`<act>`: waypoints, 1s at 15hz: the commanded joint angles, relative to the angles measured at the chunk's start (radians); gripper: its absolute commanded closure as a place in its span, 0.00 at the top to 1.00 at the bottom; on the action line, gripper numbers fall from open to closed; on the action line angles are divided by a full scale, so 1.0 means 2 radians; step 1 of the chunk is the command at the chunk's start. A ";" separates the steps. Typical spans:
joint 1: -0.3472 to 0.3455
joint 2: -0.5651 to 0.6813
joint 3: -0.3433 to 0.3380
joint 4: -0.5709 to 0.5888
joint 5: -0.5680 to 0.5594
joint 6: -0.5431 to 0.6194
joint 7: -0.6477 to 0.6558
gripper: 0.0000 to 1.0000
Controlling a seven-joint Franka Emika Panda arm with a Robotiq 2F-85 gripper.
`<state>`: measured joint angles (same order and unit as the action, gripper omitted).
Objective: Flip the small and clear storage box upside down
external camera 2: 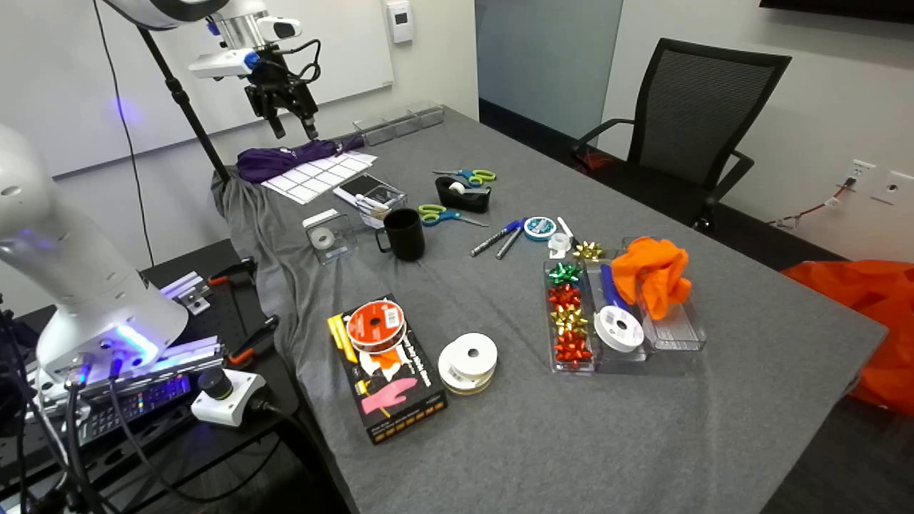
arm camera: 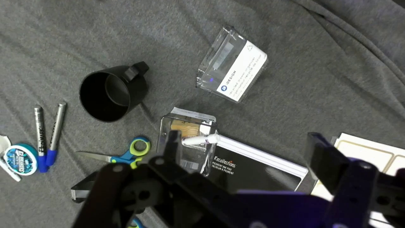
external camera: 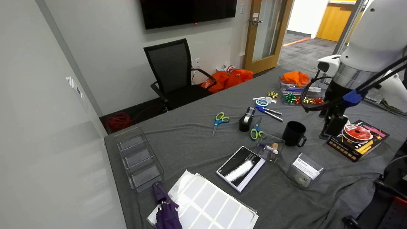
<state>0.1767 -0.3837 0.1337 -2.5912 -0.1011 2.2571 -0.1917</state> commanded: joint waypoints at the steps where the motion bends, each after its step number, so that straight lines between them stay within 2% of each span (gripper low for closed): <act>1: 0.008 0.040 0.009 -0.002 0.003 0.071 0.020 1.00; 5: 0.038 0.094 0.002 -0.006 0.035 0.163 -0.040 1.00; 7: 0.055 0.126 -0.005 0.001 0.068 0.184 -0.098 1.00; 11: 0.064 0.166 -0.006 0.015 0.134 0.165 -0.249 1.00; 15: 0.045 0.179 0.000 0.012 0.142 0.146 -0.378 1.00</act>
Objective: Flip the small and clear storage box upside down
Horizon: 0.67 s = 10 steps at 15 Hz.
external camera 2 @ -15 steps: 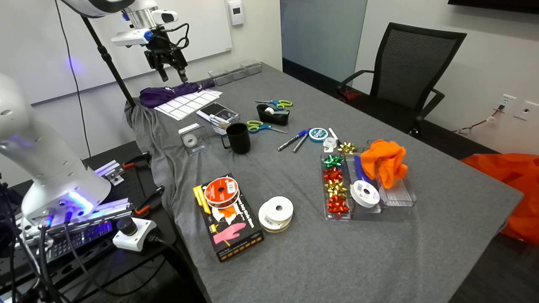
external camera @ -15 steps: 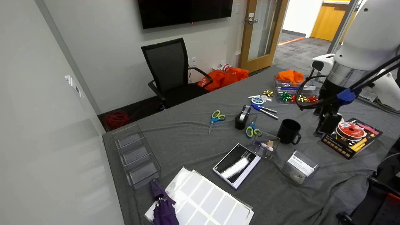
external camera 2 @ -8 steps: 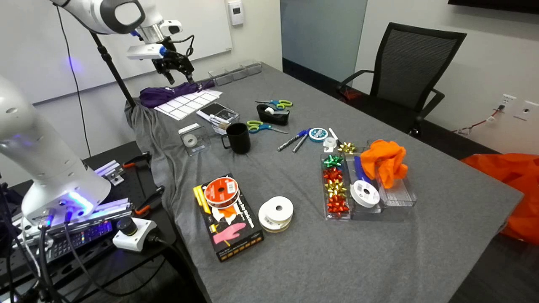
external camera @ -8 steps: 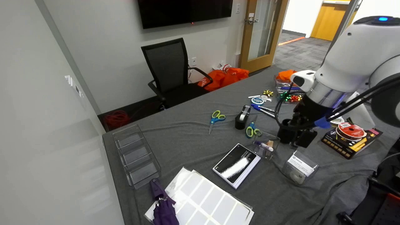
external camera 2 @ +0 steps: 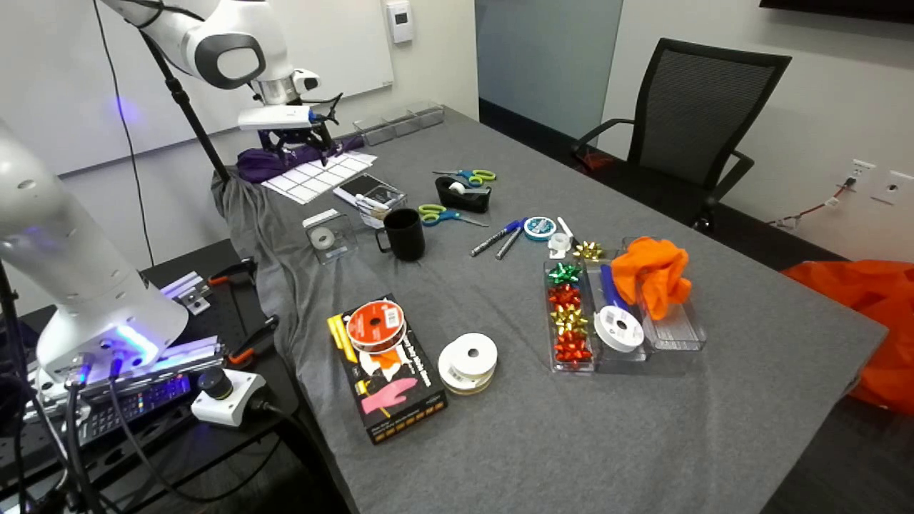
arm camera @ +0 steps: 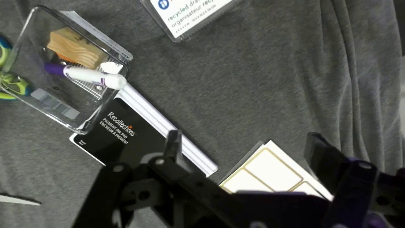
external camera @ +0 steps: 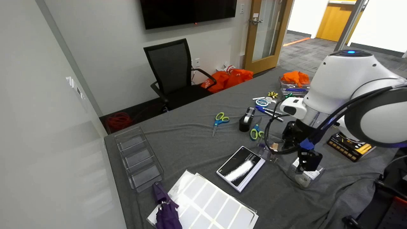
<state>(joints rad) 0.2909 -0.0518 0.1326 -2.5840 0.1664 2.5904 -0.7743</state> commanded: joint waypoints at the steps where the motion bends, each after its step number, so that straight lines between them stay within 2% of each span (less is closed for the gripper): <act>1: -0.018 0.012 0.000 0.003 0.003 -0.022 -0.118 1.00; 5: -0.036 0.013 -0.002 -0.015 -0.030 0.000 -0.223 1.00; 6: -0.033 0.010 0.006 -0.006 -0.013 -0.011 -0.181 1.00; 10: -0.039 0.011 0.003 -0.010 -0.026 -0.010 -0.209 1.00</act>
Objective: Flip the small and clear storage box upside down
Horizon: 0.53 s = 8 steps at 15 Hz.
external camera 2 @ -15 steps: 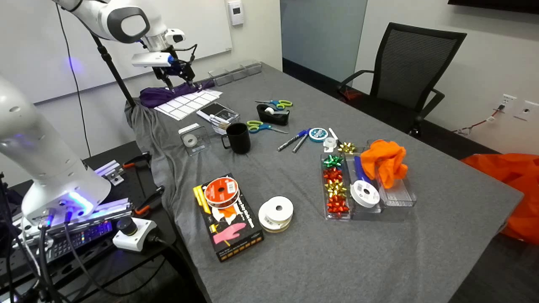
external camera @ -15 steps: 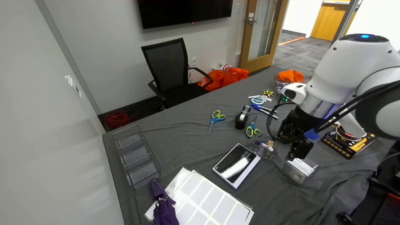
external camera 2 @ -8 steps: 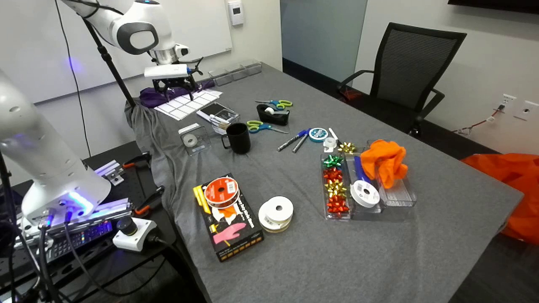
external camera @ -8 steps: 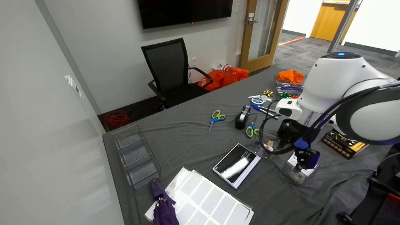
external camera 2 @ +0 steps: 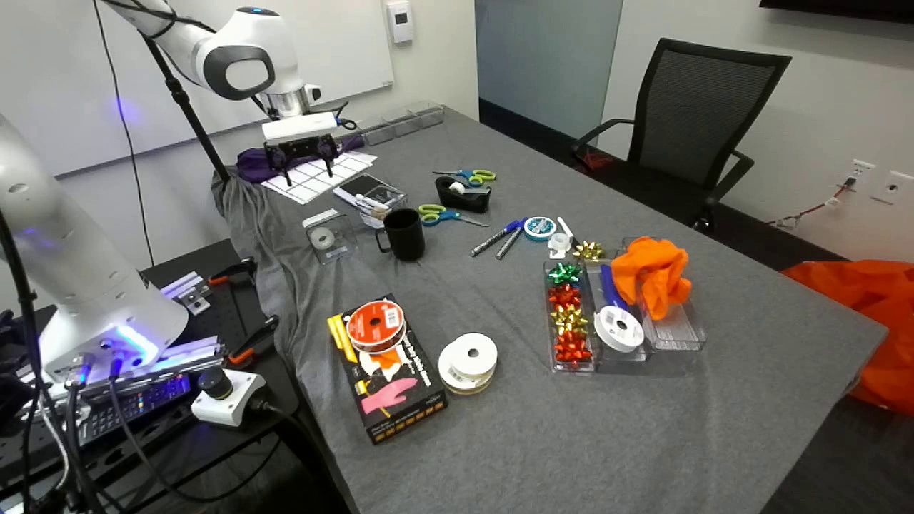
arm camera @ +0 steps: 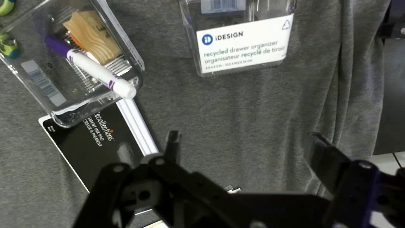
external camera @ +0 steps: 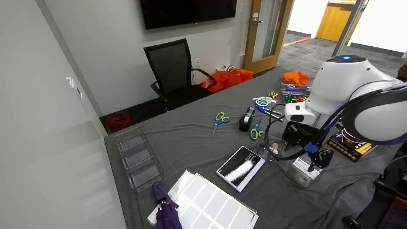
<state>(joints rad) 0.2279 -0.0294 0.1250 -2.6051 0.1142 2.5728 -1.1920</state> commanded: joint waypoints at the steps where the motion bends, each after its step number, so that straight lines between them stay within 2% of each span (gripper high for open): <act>1: -0.007 0.000 0.007 0.001 0.000 -0.002 0.000 1.00; 3: -0.006 0.008 0.009 -0.001 -0.014 0.008 -0.012 1.00; 8: -0.006 0.038 0.019 -0.004 -0.070 0.037 0.004 1.00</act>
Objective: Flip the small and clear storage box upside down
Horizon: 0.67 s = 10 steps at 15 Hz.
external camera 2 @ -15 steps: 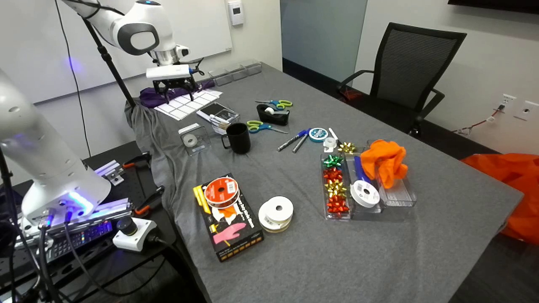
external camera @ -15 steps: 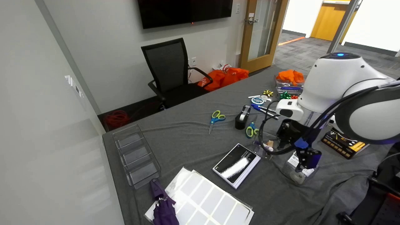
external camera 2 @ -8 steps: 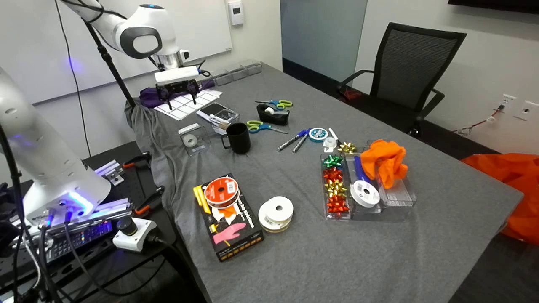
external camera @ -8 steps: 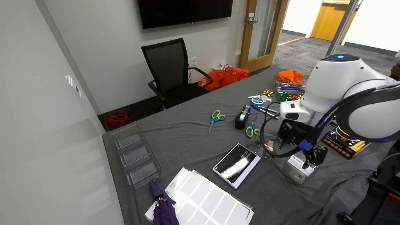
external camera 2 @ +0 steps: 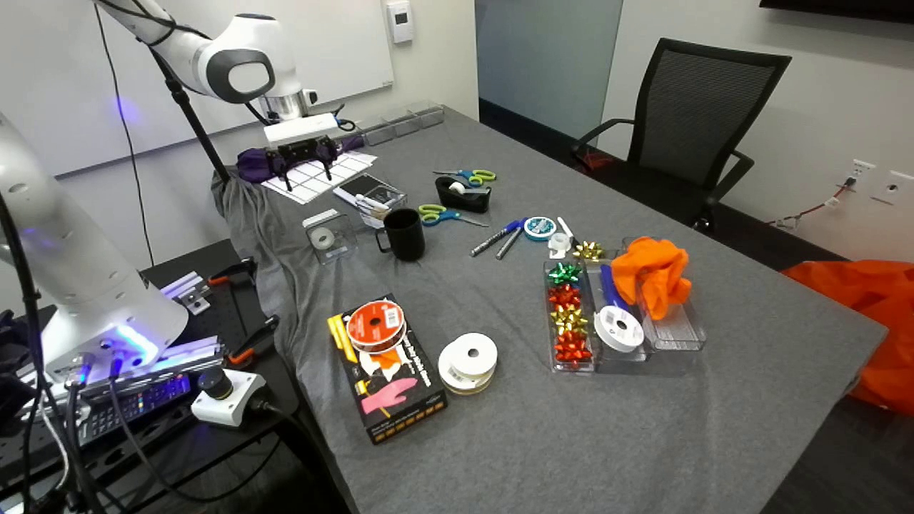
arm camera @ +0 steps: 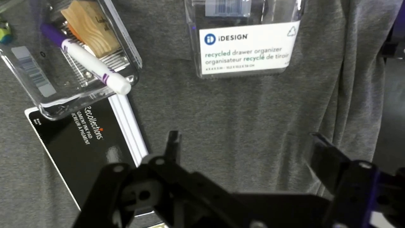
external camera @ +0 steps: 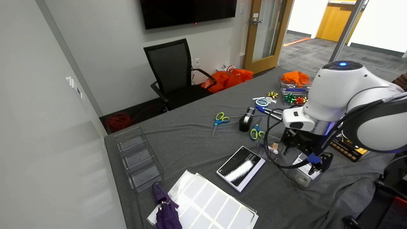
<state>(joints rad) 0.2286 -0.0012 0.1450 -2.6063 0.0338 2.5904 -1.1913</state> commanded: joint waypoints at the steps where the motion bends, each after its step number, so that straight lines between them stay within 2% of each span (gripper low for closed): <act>1: -0.007 0.032 0.010 -0.004 -0.041 0.034 0.005 0.75; 2: -0.008 0.040 0.011 -0.003 -0.051 0.040 0.005 0.74; 10: -0.016 0.098 0.019 -0.003 -0.097 0.088 0.004 0.17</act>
<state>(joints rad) 0.2275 0.1553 0.1583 -2.6081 -0.1192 2.7099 -1.1859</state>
